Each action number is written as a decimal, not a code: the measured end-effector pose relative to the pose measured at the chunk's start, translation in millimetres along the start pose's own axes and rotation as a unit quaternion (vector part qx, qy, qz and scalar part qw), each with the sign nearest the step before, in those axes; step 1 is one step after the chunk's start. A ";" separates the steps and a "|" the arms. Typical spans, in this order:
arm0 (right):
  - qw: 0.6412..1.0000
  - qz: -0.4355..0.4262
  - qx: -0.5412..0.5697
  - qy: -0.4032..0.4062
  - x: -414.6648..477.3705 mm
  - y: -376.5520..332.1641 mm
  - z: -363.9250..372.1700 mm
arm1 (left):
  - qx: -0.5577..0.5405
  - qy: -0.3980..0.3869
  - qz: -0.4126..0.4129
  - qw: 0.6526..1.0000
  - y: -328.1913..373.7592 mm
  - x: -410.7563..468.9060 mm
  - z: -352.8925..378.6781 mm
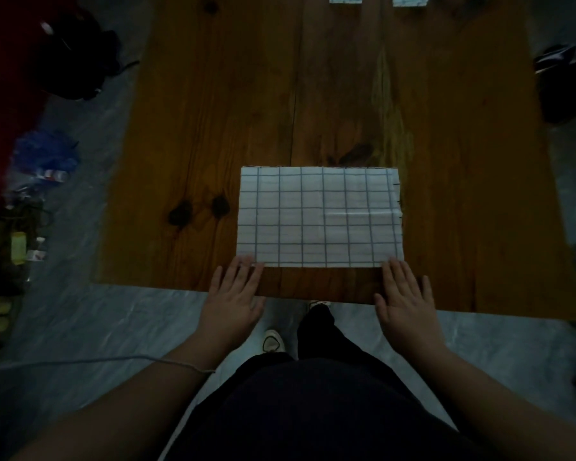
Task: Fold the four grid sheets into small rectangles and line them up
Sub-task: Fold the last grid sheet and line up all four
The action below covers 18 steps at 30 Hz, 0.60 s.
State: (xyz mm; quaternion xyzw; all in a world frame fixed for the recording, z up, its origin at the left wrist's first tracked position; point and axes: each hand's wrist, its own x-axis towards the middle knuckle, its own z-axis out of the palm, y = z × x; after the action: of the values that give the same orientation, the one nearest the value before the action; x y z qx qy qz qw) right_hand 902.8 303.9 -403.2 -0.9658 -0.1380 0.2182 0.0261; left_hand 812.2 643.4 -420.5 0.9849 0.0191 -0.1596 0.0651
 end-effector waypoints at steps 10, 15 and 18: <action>0.985 -0.071 0.087 0.129 27.8 -13.6 -26.3 | -0.062 0.110 0.012 0.992 38.4 16.9 -20.7; 0.988 -0.120 0.059 0.073 53.6 -24.6 -36.4 | -0.139 0.113 0.090 0.980 75.8 58.7 -41.7; 0.989 -0.122 0.055 0.061 59.5 -21.7 -37.8 | -0.142 0.069 0.089 0.983 85.3 76.6 -45.5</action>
State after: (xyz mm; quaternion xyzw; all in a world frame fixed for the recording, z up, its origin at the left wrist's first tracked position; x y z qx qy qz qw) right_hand 965.1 341.6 -391.3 -0.9504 -0.2403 0.1614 0.1138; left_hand 904.0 566.3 -391.6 0.9719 -0.0417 -0.0809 0.2169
